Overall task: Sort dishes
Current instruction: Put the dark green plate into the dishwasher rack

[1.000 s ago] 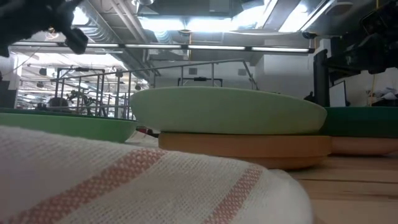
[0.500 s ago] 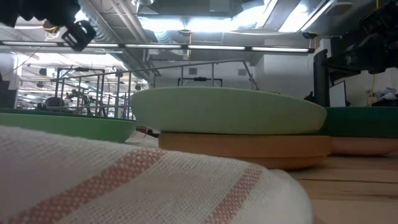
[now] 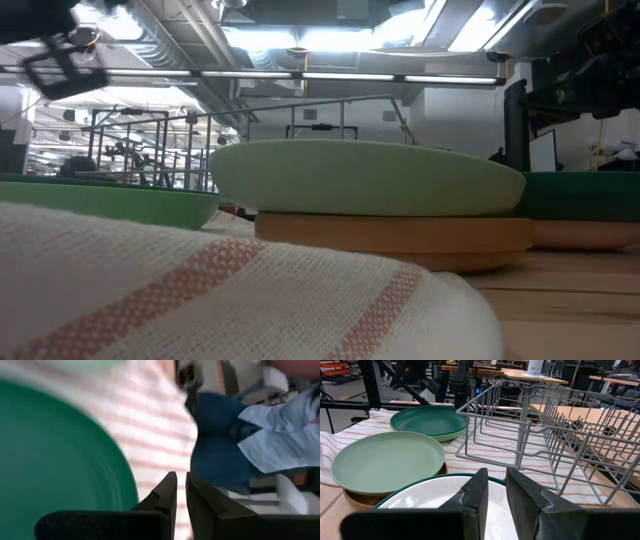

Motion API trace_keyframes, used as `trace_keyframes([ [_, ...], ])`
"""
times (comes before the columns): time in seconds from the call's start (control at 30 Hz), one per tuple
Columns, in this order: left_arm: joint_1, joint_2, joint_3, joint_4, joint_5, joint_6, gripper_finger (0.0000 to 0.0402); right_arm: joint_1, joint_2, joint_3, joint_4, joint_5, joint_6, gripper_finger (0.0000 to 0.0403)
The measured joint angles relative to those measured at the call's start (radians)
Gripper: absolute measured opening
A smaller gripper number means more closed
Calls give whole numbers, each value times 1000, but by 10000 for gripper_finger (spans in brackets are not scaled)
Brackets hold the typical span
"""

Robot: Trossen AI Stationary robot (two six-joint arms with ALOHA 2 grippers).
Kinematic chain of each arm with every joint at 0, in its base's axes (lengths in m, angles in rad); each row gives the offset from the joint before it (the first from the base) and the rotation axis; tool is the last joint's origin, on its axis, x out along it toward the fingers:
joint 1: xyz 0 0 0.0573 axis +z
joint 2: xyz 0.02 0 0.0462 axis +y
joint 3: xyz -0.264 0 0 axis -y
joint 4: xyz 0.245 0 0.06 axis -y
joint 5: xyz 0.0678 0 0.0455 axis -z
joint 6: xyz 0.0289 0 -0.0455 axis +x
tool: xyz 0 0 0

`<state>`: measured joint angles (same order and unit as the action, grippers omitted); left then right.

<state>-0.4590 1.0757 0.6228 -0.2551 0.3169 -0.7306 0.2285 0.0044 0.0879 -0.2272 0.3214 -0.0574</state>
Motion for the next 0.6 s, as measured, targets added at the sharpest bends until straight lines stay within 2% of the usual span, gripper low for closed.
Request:
trace_keyframes([
  [0.27, -63, 102, 0, 4, 34, -155, 104, 0, 0, 0, 0, 0, 0, 72],
  [0.43, -97, 119, 0, 2, 35, -95, 152, 0, 0, 0, 0, 0, 0, 72],
  [0.6, -133, 119, 0, -32, 31, -17, 170, 0, 0, 0, 0, 0, 0, 72],
])
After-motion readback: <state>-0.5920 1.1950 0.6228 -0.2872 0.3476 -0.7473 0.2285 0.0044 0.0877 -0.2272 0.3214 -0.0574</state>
